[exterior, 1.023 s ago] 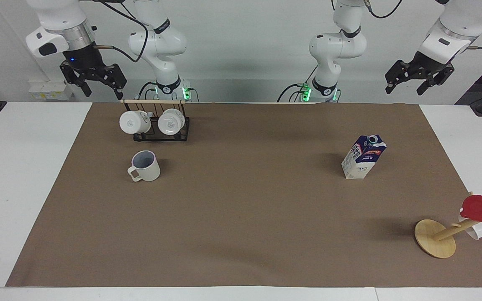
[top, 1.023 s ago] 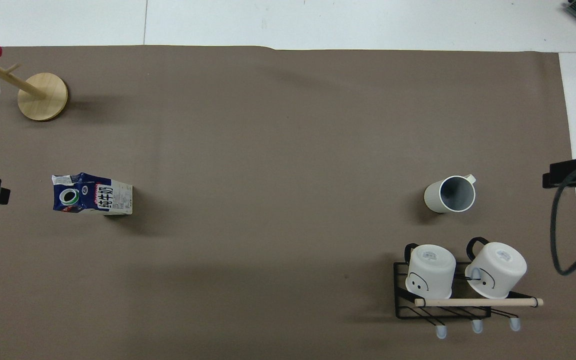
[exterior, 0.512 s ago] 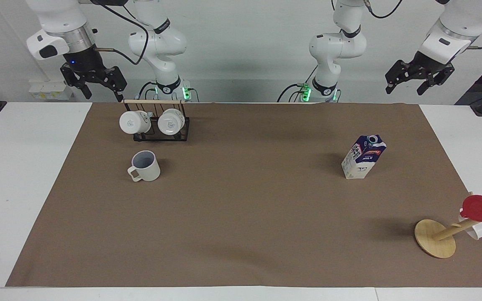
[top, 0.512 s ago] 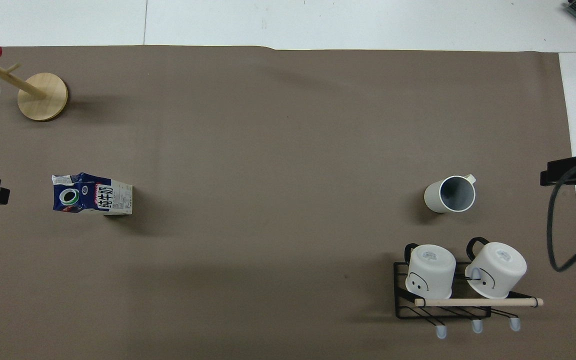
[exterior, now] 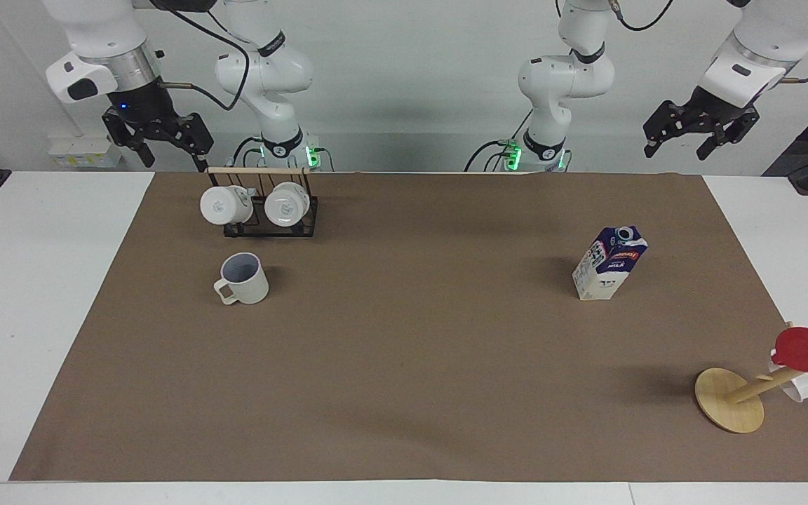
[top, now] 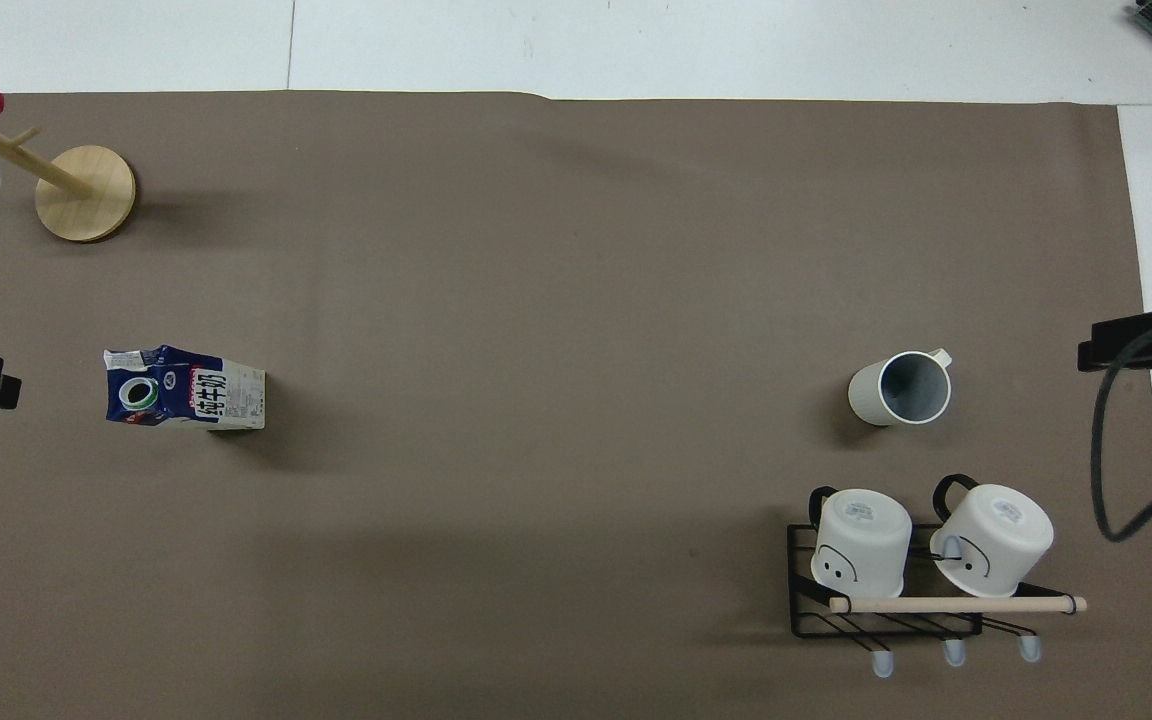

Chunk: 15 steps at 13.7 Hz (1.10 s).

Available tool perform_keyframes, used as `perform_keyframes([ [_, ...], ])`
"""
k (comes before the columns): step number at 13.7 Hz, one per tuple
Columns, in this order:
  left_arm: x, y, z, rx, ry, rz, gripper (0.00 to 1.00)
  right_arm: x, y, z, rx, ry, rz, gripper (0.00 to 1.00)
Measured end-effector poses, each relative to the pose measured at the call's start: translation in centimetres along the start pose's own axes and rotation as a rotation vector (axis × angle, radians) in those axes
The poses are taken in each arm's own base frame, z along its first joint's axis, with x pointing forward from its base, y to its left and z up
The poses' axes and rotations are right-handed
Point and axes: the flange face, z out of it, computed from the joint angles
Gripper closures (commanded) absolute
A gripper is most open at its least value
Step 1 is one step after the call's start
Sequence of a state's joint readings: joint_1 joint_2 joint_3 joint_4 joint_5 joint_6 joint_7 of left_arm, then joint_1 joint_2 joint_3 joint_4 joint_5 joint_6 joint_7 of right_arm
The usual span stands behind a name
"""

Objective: Place cup and milk on table

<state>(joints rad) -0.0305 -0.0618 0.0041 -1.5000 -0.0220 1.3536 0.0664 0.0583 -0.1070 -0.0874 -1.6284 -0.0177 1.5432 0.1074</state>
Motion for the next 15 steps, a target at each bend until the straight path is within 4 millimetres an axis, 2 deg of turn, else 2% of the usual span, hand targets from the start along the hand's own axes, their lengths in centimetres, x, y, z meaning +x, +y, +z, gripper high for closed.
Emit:
perform_keyframes([
  [15,0.25,-0.45,-0.22,0.001,0.026,-0.008,0.0,0.78,-0.13,0.85,0.001,0.022,0.0,0.0],
])
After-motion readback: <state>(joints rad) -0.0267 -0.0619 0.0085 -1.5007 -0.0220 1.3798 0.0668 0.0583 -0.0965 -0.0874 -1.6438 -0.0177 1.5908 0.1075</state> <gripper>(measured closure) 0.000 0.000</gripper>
